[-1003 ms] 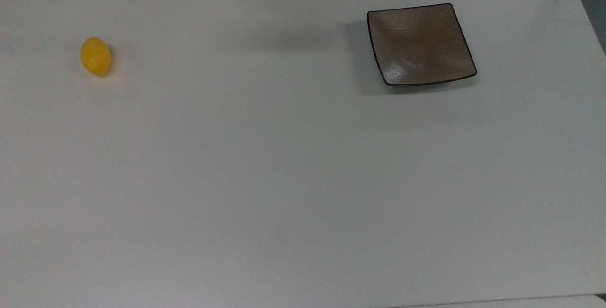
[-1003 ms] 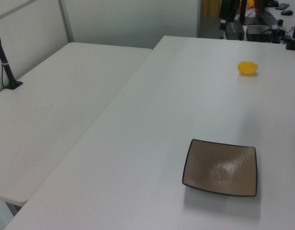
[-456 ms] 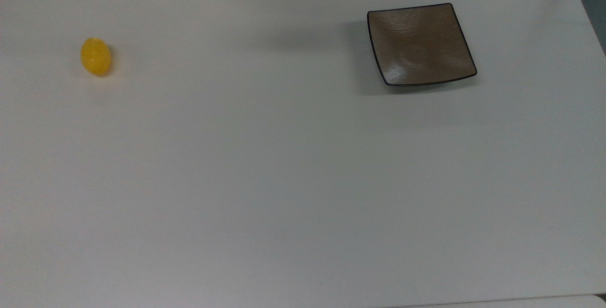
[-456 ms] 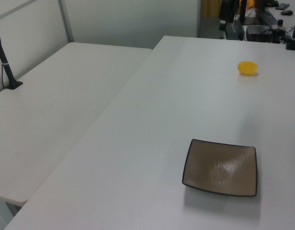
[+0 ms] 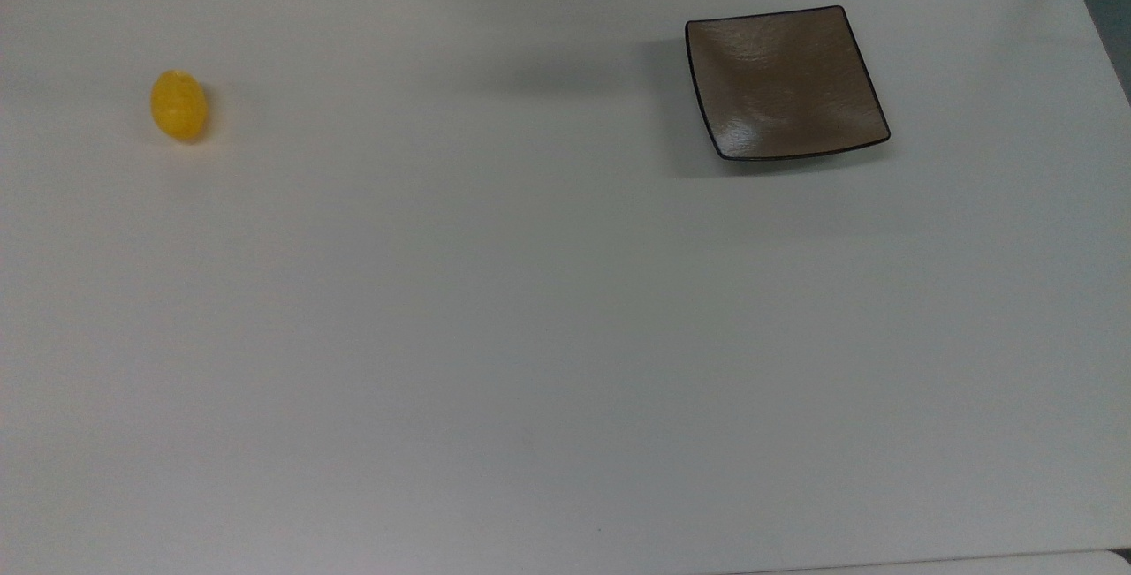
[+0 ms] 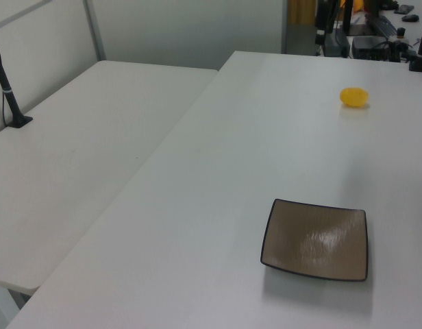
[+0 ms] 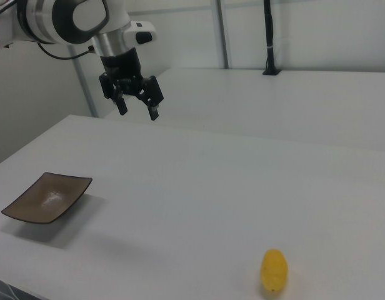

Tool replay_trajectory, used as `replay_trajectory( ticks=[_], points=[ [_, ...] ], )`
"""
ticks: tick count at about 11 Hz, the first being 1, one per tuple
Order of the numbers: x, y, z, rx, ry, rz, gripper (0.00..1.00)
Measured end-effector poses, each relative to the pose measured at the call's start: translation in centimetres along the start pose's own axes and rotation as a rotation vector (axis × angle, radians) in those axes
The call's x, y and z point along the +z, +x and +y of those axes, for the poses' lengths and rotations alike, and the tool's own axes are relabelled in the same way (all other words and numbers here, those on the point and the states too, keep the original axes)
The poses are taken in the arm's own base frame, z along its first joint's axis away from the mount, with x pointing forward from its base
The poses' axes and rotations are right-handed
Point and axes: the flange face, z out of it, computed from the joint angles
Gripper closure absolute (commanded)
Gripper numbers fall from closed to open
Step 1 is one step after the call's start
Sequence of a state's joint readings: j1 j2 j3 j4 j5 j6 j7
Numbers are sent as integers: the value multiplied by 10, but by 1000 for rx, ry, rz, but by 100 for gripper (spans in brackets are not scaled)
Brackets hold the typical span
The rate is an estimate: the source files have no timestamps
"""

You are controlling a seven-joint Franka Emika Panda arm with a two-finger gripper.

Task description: Put potatoes on a ceramic plate

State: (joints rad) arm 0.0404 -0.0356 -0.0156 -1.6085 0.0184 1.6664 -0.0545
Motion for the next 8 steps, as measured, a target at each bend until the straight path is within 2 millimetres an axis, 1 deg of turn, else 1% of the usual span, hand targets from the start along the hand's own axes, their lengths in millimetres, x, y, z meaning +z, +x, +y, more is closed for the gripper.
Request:
replay_trajectory(
  ticks=[2,3,6,8],
  points=[
    [3,0,7,-89,0,-6,0],
    [4,0,10,-103,-1,-8,0],
    [9,-1,14,-109,1,-22,0],
    [13,-3,27,-93,0,-30,0]
  ],
)
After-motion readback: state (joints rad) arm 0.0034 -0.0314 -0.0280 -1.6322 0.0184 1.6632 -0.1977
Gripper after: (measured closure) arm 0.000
